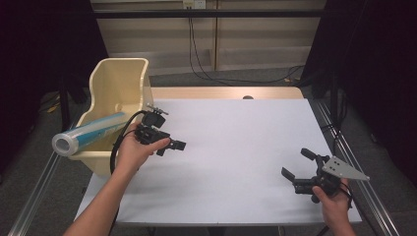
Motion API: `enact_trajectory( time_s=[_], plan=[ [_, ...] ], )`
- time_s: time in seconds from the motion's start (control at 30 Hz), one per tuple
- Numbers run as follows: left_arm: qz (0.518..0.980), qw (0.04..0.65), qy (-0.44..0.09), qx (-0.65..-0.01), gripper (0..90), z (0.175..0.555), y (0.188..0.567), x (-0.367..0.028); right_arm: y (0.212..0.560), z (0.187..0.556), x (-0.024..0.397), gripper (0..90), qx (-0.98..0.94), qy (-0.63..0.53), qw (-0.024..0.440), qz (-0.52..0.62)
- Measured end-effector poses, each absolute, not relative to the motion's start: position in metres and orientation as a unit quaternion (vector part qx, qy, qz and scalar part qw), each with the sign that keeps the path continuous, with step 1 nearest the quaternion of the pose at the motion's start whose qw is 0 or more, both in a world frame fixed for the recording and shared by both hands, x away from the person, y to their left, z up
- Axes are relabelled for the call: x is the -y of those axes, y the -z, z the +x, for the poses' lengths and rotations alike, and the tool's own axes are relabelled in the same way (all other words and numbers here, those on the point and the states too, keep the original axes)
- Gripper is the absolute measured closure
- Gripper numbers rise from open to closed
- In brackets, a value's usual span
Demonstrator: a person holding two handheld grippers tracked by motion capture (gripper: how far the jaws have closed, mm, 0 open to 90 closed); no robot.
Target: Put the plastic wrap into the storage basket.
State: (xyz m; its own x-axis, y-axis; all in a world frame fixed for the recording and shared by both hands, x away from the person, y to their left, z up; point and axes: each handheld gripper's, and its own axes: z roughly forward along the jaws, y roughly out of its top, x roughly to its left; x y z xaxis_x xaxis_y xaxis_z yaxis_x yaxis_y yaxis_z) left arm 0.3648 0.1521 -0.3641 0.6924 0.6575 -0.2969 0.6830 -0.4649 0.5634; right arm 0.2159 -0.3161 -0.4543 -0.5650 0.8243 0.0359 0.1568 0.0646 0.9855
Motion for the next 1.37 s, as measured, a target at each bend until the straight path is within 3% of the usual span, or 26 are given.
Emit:
enact_trajectory(
  time_s=[0.57, 1.07, 1.37],
  plan=[
    [0.844, 0.390, 0.006, -0.368, 16.8, 0.348, 0.395, -0.146, 0.454, 0.216, 0.316, 0.4, -0.671, -0.577, 0.288, 0.365],
    [0.835, 0.426, -0.062, -0.342, 2.5, 0.331, 0.412, -0.141, 0.455, 0.216, 0.315, 0.5, -0.673, -0.577, 0.286, 0.363],
    [0.808, 0.479, -0.108, -0.324, 1.4, 0.321, 0.419, -0.147, 0.455, 0.216, 0.315, 0.5, -0.674, -0.577, 0.287, 0.362]
  ],
)
